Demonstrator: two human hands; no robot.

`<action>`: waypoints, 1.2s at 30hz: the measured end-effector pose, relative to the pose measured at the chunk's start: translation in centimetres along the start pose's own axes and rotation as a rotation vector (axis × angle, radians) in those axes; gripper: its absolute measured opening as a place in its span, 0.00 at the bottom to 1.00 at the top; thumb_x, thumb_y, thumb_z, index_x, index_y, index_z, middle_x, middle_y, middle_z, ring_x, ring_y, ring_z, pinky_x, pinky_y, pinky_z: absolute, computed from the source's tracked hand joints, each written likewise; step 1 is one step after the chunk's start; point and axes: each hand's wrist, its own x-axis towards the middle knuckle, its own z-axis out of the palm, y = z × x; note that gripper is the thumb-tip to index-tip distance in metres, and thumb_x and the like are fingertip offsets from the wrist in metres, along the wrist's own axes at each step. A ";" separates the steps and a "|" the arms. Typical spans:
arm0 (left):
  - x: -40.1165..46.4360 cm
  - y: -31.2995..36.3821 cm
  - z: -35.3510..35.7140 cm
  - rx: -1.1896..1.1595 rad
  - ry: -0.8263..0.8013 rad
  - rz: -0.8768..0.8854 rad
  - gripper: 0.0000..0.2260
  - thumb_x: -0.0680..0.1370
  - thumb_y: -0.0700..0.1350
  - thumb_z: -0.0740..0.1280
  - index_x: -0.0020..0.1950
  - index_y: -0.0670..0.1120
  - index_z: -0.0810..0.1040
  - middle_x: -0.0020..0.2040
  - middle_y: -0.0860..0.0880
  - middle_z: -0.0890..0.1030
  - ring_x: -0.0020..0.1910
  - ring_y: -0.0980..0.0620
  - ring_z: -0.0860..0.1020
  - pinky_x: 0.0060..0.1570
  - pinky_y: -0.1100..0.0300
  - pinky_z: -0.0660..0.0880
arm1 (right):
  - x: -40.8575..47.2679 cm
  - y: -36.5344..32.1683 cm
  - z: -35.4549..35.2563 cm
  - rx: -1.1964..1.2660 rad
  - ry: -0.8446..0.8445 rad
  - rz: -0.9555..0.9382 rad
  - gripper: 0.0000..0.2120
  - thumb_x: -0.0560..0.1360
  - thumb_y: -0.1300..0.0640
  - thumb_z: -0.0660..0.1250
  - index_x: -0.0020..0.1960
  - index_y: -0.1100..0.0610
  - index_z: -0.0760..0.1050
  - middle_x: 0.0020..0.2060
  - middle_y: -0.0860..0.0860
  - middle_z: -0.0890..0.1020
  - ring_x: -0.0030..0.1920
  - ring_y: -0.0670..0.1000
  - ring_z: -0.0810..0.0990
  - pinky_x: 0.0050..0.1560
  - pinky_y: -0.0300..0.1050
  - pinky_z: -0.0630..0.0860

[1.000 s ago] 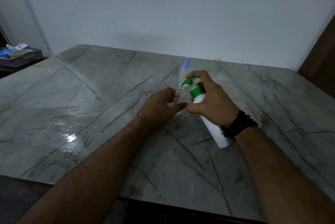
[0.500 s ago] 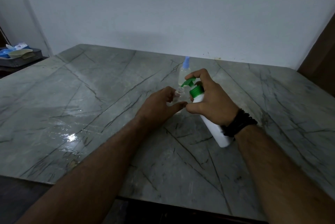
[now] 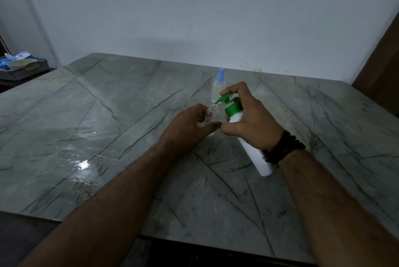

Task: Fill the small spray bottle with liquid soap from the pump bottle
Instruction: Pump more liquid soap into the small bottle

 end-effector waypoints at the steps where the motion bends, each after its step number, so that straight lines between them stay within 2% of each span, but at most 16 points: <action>1: 0.0 0.0 0.0 -0.002 0.000 0.001 0.20 0.73 0.61 0.69 0.58 0.51 0.75 0.54 0.52 0.79 0.49 0.55 0.76 0.48 0.59 0.74 | 0.0 0.0 0.0 -0.001 0.006 0.000 0.32 0.64 0.64 0.76 0.64 0.51 0.67 0.42 0.44 0.78 0.37 0.39 0.78 0.37 0.29 0.72; 10: 0.1 -0.1 0.0 -0.007 -0.002 0.009 0.19 0.73 0.61 0.69 0.58 0.51 0.75 0.53 0.53 0.78 0.49 0.56 0.76 0.45 0.62 0.72 | 0.0 0.1 0.2 -0.019 0.019 -0.026 0.35 0.63 0.63 0.76 0.66 0.49 0.68 0.41 0.42 0.78 0.37 0.39 0.79 0.37 0.28 0.72; 15: 0.1 -0.2 0.1 -0.003 0.004 0.012 0.18 0.72 0.61 0.69 0.57 0.53 0.74 0.49 0.57 0.76 0.47 0.59 0.75 0.41 0.67 0.69 | 0.0 0.1 0.2 -0.027 0.014 -0.023 0.35 0.63 0.63 0.77 0.66 0.48 0.68 0.41 0.43 0.78 0.37 0.39 0.78 0.37 0.29 0.72; 22: 0.1 -0.2 0.1 -0.018 0.004 -0.002 0.20 0.72 0.62 0.69 0.58 0.53 0.75 0.52 0.54 0.79 0.49 0.57 0.76 0.46 0.61 0.73 | -0.1 -0.1 0.0 0.008 -0.007 -0.011 0.32 0.64 0.65 0.77 0.63 0.50 0.67 0.42 0.45 0.79 0.36 0.39 0.79 0.37 0.30 0.72; 28: 0.1 0.0 0.0 -0.019 -0.008 -0.001 0.18 0.73 0.60 0.69 0.57 0.52 0.75 0.52 0.54 0.78 0.49 0.57 0.76 0.45 0.62 0.73 | -0.2 -0.1 0.3 -0.021 -0.004 -0.016 0.35 0.64 0.64 0.77 0.66 0.48 0.67 0.42 0.43 0.78 0.37 0.40 0.78 0.38 0.30 0.73; 31: 0.1 0.0 0.0 -0.004 -0.008 -0.001 0.20 0.73 0.61 0.69 0.58 0.52 0.74 0.52 0.55 0.77 0.49 0.57 0.75 0.42 0.65 0.70 | -0.1 -0.1 0.2 -0.019 -0.010 -0.018 0.35 0.64 0.64 0.77 0.65 0.48 0.67 0.42 0.44 0.78 0.37 0.40 0.79 0.37 0.30 0.73; 36: 0.1 -0.1 0.1 0.004 0.000 -0.010 0.21 0.72 0.61 0.69 0.59 0.52 0.74 0.54 0.53 0.79 0.49 0.57 0.76 0.44 0.64 0.71 | -0.1 -0.1 0.0 0.009 -0.004 -0.008 0.33 0.64 0.65 0.77 0.64 0.51 0.67 0.41 0.44 0.78 0.37 0.39 0.79 0.38 0.30 0.73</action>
